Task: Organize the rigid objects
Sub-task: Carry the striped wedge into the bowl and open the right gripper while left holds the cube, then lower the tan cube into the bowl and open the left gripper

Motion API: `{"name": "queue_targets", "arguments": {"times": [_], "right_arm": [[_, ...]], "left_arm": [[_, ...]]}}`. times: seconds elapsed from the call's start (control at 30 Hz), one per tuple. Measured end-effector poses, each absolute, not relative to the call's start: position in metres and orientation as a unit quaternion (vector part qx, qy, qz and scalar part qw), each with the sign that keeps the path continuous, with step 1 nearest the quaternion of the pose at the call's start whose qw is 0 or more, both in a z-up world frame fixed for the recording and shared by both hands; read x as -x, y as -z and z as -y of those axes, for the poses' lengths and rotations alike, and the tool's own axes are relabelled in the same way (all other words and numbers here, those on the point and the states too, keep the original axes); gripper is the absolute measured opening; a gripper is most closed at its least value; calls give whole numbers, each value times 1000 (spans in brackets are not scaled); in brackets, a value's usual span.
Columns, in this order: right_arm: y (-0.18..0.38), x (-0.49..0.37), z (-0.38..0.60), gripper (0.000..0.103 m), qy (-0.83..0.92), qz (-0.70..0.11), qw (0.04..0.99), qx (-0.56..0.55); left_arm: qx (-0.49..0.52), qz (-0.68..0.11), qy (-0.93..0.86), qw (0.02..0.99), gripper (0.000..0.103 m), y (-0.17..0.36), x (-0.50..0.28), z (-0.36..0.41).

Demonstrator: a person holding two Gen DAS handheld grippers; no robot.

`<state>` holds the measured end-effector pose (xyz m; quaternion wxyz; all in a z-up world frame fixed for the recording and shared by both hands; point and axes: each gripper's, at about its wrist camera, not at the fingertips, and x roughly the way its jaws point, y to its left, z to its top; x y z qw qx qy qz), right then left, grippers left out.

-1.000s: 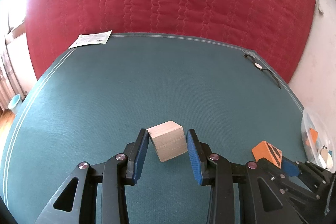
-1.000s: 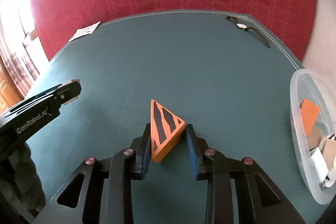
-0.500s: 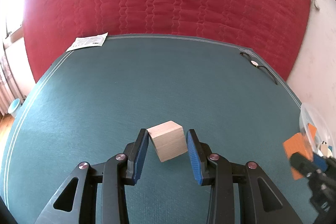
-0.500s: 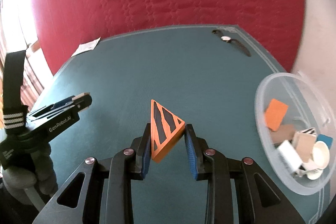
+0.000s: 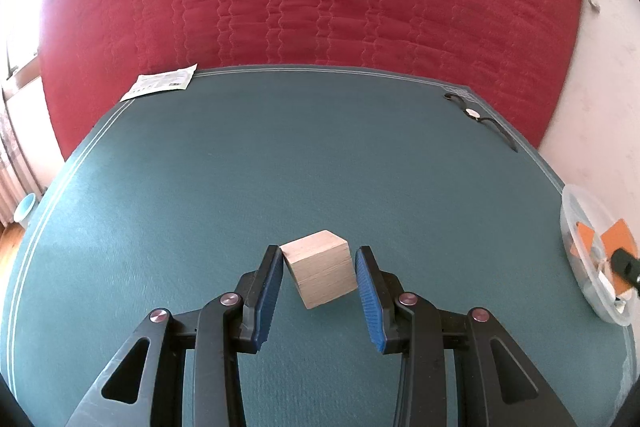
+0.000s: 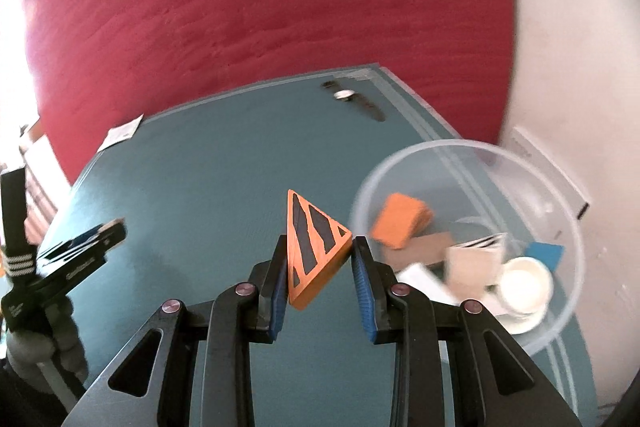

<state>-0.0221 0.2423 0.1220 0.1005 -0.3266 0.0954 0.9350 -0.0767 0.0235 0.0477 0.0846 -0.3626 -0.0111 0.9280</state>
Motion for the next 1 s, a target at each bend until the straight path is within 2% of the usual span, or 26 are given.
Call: {"name": "queue_targets", "arguments": {"times": [0.57, 0.63, 0.67, 0.7, 1.0], "right_arm": [[-112, 6, -337, 31, -917, -141, 184, 326], [-109, 7, -343, 36, -916, -137, 184, 329], [-107, 8, -346, 41, -914, -134, 185, 334], [-105, 7, -348, 50, -914, -137, 185, 334], [-96, -15, -364, 51, -915, -130, 188, 332]], "left_arm": [[388, 14, -916, 101, 40, -44, 60, -48], [391, 14, -914, 107, 40, -45, 58, -53], [392, 13, -913, 110, 40, -45, 57, -57], [393, 11, -913, 112, 40, -46, 56, -60], [393, -10, -909, 138, 40, -53, 50, -96]]}}
